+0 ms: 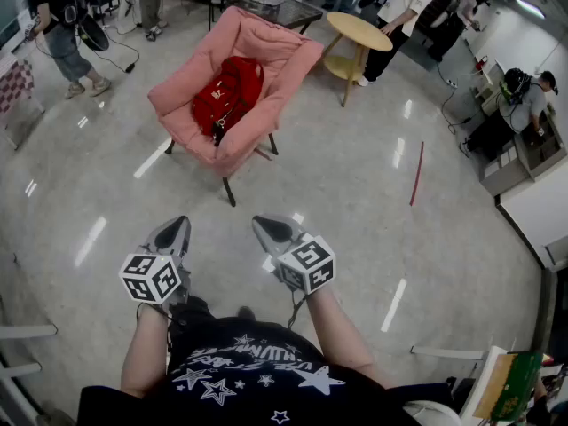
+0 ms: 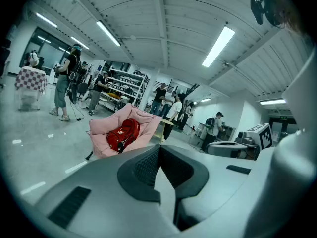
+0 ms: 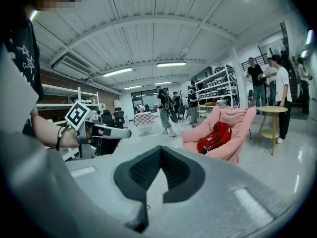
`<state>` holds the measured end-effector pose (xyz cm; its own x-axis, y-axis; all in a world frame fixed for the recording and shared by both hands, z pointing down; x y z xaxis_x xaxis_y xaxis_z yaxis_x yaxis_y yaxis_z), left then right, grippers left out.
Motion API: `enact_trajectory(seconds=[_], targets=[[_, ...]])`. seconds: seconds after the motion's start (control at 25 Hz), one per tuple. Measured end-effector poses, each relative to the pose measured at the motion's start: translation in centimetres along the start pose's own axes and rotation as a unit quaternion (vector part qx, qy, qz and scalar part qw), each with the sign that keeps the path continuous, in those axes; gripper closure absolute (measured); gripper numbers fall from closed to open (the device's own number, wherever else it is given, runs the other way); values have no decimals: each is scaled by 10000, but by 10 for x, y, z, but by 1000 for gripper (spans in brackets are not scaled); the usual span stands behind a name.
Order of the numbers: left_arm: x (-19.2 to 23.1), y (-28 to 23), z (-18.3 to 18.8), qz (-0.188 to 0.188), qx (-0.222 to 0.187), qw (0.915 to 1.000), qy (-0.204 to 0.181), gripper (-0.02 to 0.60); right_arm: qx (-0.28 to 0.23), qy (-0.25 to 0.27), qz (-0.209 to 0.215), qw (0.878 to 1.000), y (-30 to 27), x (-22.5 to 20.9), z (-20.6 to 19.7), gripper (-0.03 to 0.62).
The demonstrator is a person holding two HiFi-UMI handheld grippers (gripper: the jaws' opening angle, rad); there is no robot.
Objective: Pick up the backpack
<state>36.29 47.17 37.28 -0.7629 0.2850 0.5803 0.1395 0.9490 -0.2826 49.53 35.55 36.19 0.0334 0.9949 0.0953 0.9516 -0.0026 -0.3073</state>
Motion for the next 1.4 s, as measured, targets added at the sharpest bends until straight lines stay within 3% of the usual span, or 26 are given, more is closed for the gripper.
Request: enact_trajectory(seconds=[0.6, 0.84, 1.12, 1.4], targets=[[-7, 3, 2, 12, 3, 10000, -84, 572, 110, 36, -133, 9998, 11, -10, -5, 594], [1, -3, 0, 13, 136, 9999, -67, 572, -137, -179, -265, 9994, 7, -20, -3, 594], [33, -13, 20, -53, 248, 9997, -50, 572, -6, -379, -577, 9976, -27, -27, -4, 594], [101, -29, 59, -217, 417, 9987, 208, 572, 282, -682, -968, 9926, -96, -36, 0, 594]])
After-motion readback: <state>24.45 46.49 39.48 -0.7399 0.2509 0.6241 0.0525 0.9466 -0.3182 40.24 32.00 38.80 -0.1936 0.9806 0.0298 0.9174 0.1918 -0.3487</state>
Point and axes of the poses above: the fingertips, and each gripper's own axes: y backward along the fingers, x to its left, z out of its top, the point moved 2 cm from there along y, backward along the fingers, and after that the axes turned 14 degrees about y, right-handed, at the moved point
